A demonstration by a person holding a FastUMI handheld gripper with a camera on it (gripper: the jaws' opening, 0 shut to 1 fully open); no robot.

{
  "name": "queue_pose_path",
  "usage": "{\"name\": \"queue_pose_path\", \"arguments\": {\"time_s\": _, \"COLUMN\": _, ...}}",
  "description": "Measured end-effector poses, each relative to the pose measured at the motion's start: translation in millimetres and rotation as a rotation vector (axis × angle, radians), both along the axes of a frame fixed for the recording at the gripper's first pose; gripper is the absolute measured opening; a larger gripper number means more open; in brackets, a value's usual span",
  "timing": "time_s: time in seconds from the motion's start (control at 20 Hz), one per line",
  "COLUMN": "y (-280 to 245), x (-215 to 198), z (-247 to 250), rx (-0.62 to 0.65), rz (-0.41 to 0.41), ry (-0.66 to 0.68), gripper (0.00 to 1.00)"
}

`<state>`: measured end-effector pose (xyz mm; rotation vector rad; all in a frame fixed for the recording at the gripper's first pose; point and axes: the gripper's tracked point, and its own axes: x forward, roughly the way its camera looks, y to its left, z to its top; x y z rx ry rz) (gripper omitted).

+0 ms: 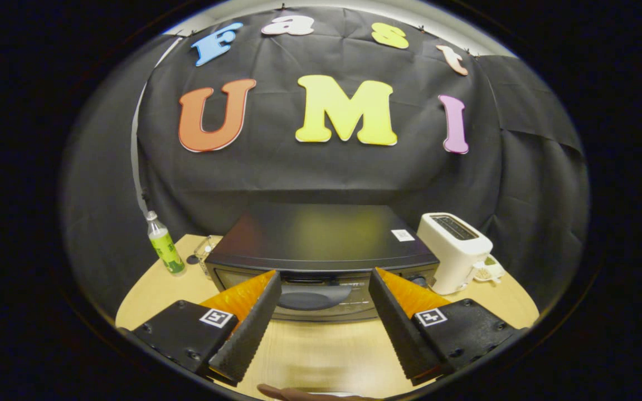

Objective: Open the toaster oven, put the food inside, and close the toaster oven door.

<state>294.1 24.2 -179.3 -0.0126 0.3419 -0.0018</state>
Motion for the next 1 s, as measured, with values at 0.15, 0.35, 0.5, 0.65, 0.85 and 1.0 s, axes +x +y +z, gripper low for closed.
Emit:
{"name": "queue_pose_path", "arguments": {"time_s": 0.15, "y": 2.7, "x": 11.8, "z": -6.0, "rx": -0.014, "rz": -0.002, "ry": 0.005, "gripper": 1.00}}
{"name": "queue_pose_path", "arguments": {"time_s": 0.35, "y": 12.1, "x": 23.6, "z": -16.3, "rx": -0.004, "rz": 0.008, "ry": 0.028, "gripper": 1.00}}
{"name": "queue_pose_path", "arguments": {"time_s": 0.5, "y": 15.7, "x": 27.5, "z": -22.6, "rx": 0.010, "rz": 0.003, "ry": 0.038, "gripper": 1.00}}
{"name": "queue_pose_path", "arguments": {"time_s": 0.65, "y": 15.2, "x": 34.3, "z": -22.5, "rx": 0.023, "rz": -0.007, "ry": 0.025, "gripper": 1.00}}
{"name": "queue_pose_path", "arguments": {"time_s": 0.85, "y": 17.3, "x": 33.8, "z": -25.3, "rx": 0.027, "rz": 0.007, "ry": 0.043, "gripper": 1.00}}
{"name": "queue_pose_path", "arguments": {"time_s": 1.0, "y": 16.5, "x": 25.7, "z": -26.3, "rx": 0.039, "rz": -0.002, "ry": 0.061, "gripper": 1.00}}
